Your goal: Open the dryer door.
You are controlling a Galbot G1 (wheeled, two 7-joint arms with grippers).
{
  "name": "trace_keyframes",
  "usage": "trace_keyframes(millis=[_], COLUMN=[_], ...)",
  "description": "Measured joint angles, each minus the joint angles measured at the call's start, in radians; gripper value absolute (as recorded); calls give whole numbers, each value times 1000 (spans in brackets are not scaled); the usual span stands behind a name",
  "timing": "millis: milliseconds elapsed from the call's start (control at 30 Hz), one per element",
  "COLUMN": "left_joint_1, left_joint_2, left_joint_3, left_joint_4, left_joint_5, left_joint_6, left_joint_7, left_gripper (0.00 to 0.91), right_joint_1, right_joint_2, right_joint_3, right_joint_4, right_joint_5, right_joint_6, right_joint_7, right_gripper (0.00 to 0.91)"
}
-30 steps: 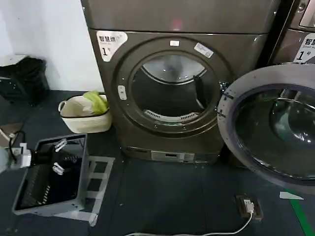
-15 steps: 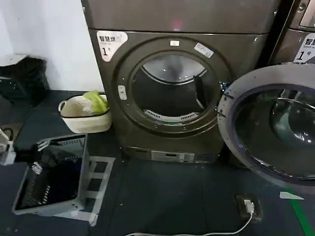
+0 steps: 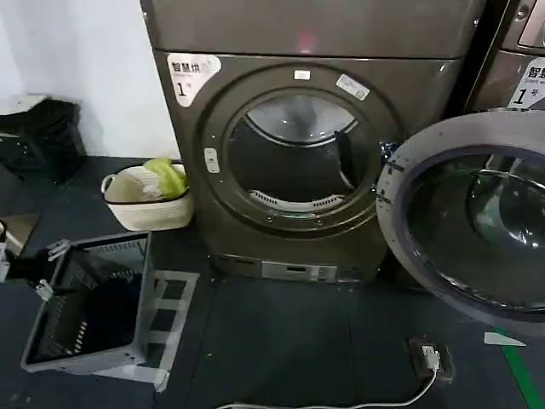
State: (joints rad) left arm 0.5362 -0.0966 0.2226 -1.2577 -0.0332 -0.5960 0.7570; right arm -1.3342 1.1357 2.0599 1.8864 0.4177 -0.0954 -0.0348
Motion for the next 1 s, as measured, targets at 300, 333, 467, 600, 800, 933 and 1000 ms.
trace_keyframes(millis=[300, 333, 467, 600, 800, 933, 1000], left_joint_1=[-11, -12, -13, -14, -12, -13, -13], left_joint_2=[-13, -16, -19, -28, -29, -35, -35], left_joint_3=[-4, -7, -7, -8, -4, -3, -3], left_joint_4=[43, 50, 67, 83, 85, 90, 91], left_joint_5=[34, 39, 41, 39, 37, 39, 40], left_joint_6=[-33, -34, -36, -46, -60, -64, -66], left_joint_7=[40, 40, 56, 54, 41, 41, 42], left_gripper=[907, 907, 907, 907, 907, 907, 907], right_joint_1=[0, 0, 0, 1, 0, 0, 0], right_joint_2=[0, 0, -2, -2, -4, -6, -6], right_joint_3=[0, 0, 0, 0, 1, 0, 0], right_joint_4=[-4, -4, -5, -6, -6, -7, -7], right_joint_5=[1, 1, 1, 1, 1, 1, 1], right_joint_6=[2, 2, 3, 3, 3, 3, 3], right_joint_7=[0, 0, 0, -1, -1, -1, -1], right_gripper=[907, 907, 907, 907, 907, 907, 907])
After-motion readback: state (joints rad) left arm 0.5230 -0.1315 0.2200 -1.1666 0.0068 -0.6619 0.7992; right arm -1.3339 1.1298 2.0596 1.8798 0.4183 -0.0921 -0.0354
